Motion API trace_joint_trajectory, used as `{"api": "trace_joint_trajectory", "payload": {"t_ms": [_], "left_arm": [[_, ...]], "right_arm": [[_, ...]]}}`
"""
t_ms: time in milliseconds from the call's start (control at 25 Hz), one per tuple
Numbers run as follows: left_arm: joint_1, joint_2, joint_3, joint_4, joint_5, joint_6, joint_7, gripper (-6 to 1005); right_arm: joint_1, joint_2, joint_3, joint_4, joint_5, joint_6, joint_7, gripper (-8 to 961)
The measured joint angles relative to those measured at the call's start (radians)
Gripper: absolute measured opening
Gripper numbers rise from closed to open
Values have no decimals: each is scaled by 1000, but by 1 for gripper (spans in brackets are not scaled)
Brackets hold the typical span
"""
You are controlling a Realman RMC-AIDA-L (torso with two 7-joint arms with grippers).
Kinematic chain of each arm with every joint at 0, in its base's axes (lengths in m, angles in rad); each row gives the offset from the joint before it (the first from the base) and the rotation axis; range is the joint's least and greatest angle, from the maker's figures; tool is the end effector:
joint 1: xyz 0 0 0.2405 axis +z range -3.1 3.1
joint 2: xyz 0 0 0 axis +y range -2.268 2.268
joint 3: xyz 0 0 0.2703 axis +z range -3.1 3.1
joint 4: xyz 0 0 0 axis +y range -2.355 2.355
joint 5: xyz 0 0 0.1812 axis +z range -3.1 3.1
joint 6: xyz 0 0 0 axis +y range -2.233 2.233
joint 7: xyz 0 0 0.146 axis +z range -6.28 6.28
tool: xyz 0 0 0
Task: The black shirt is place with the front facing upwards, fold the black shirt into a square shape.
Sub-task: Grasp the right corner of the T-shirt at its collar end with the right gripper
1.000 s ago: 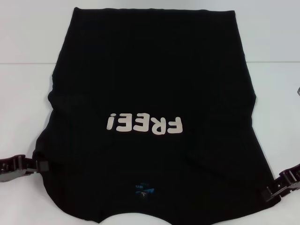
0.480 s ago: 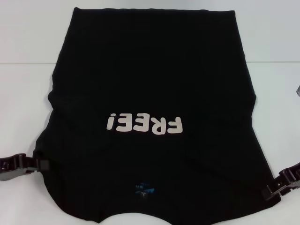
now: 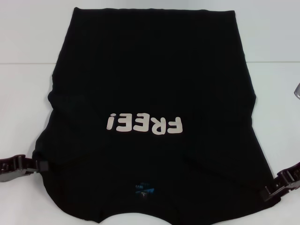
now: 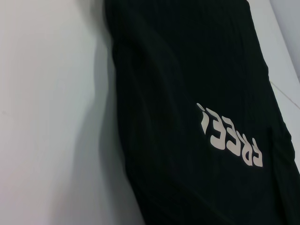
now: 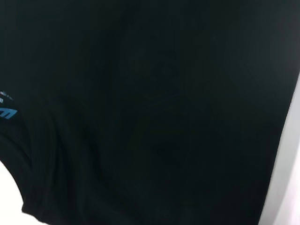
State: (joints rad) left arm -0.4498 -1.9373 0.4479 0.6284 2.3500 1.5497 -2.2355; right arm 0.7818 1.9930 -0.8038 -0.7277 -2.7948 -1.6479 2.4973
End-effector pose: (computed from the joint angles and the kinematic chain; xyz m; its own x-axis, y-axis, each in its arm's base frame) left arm -0.3507 0.2854 0.0480 0.0666 0.9080 0.4137 0.9951 -0.0910 0.0396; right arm 0.2782 0.3356 0.0148 0.2821 -0.9416 0.1840 -0.8895 -0.3285 -0.3175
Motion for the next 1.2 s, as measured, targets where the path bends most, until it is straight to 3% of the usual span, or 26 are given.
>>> {"api": "trace_joint_trajectory", "payload": {"t_ms": [1200], "left_arm": [[-1,2,0,-1,0,0,5,13]], "right_arm": [[43,16,-2,49,4,1,-6,634]]}}
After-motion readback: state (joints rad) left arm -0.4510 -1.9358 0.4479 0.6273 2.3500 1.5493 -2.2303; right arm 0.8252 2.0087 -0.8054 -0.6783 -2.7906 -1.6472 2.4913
